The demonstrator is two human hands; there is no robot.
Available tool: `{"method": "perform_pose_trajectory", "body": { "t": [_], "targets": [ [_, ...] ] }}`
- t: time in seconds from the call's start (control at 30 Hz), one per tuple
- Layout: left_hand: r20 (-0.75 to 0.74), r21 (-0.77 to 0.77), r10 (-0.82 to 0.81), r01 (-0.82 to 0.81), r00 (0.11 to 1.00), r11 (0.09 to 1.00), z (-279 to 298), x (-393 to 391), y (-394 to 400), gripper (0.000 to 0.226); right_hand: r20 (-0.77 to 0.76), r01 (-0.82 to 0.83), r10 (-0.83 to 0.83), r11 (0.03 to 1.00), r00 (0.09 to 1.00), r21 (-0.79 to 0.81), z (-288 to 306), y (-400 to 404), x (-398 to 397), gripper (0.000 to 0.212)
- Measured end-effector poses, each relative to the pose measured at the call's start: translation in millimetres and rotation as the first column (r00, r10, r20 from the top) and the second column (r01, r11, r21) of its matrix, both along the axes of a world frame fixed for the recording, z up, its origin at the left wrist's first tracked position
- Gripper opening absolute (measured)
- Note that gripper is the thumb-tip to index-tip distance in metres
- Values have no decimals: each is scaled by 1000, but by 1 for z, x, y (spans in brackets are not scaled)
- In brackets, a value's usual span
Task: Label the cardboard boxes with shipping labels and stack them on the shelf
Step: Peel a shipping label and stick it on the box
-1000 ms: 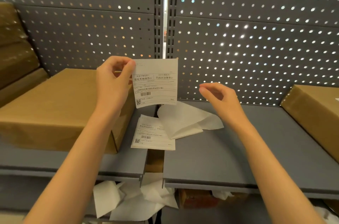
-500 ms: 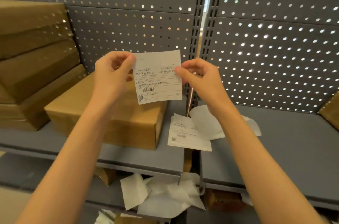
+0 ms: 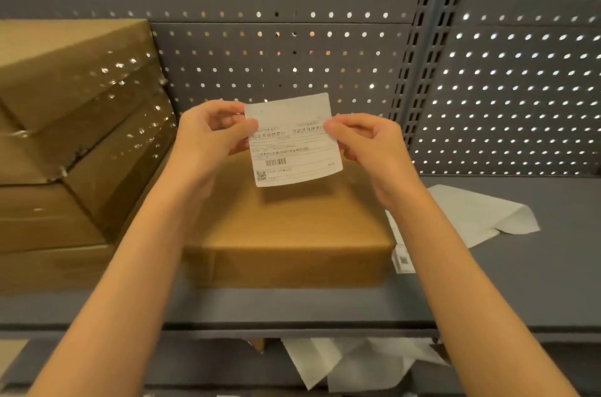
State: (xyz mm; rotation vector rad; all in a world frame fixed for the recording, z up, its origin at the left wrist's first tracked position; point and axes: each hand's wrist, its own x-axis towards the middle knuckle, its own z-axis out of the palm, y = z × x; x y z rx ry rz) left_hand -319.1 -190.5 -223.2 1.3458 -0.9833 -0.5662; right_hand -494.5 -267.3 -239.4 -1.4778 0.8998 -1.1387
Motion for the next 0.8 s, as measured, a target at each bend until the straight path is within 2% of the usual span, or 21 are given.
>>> {"method": "perform_pose_trajectory", "body": {
  "t": [0.2, 0.37, 0.6, 0.8],
  "targets": [
    [55, 170, 16, -25, 998, 985, -7, 14, -6, 11, -50, 99, -96, 994, 994, 50, 1, 7, 10, 22],
    [88, 212, 2, -21, 996, 977, -17, 15, -11, 10, -194, 126, -129, 992, 973, -28, -9, 6, 10, 13],
    [155, 280, -3, -41, 988, 959, -31, 20, -22, 14, -359, 212, -224, 975, 906, -73, -22, 3, 9, 26],
    [255, 329, -1, -86, 967, 940, -35, 23, -26, 16, -480, 173, -220, 975, 849, -141, -20, 2, 15, 25]
  ]
}}
